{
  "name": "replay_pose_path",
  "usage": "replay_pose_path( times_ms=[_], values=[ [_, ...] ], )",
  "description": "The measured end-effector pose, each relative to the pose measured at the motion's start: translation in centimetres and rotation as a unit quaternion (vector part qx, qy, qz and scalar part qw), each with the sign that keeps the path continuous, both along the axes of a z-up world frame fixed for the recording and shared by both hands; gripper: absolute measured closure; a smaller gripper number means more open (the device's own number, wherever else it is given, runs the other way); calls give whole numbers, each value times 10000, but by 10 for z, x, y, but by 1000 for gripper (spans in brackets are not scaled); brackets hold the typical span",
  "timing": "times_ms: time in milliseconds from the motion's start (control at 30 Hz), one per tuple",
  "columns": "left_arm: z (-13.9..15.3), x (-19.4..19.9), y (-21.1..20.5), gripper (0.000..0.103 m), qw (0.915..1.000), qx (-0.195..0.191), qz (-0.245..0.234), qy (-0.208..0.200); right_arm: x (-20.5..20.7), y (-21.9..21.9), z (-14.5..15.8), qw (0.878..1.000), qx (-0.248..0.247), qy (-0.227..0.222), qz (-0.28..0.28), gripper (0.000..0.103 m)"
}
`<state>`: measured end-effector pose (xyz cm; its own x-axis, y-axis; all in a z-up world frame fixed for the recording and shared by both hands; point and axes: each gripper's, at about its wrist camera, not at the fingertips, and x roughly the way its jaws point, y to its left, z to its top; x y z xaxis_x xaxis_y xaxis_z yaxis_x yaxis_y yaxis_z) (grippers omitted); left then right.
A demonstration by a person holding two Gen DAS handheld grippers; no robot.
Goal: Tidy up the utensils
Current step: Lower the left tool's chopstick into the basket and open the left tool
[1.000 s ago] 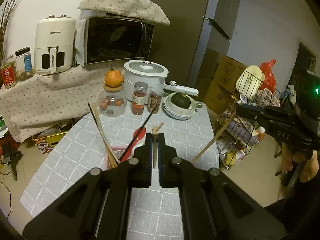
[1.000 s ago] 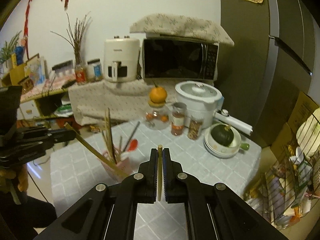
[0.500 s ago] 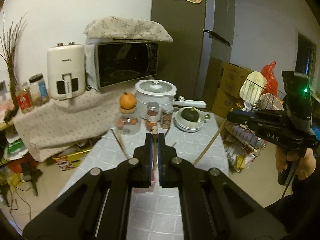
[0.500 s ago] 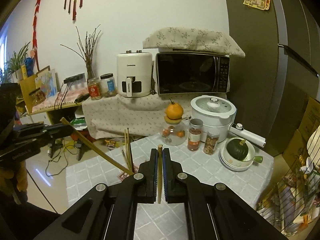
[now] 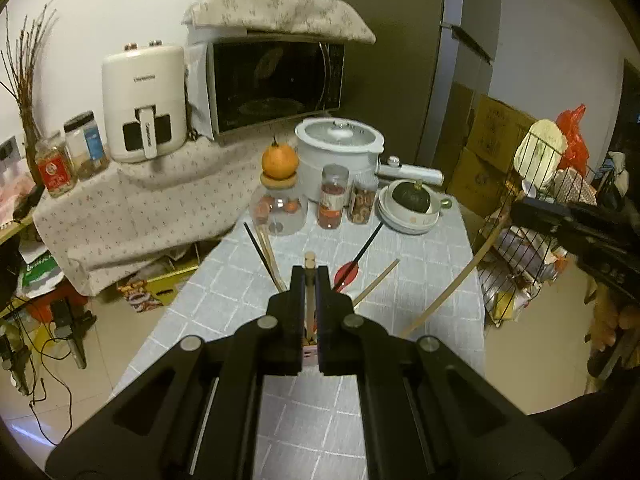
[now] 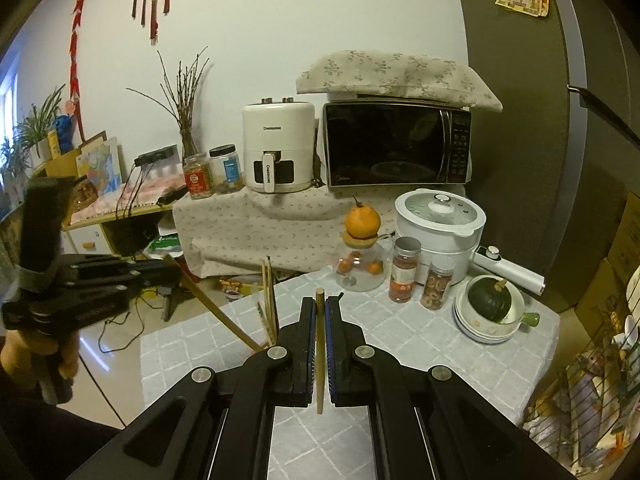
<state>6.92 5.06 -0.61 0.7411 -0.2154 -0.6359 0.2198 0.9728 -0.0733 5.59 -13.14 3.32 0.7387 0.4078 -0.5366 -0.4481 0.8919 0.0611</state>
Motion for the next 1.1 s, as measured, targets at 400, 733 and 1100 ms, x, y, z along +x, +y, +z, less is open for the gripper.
replay_pose_path(
  times_ms=[400,733,1100],
  values=[
    [-38,43,-6,98,9953,-136,159,941,4,6,6,9998,180,-23,47,99],
    [-50,56,5,64,9921,-613,396,1024,8,15,12,9990,414,-76,113,99],
    [-30,26,35,46,9923,-800,710,618,20,38,14,9974,682,-180,121,98]
  ],
)
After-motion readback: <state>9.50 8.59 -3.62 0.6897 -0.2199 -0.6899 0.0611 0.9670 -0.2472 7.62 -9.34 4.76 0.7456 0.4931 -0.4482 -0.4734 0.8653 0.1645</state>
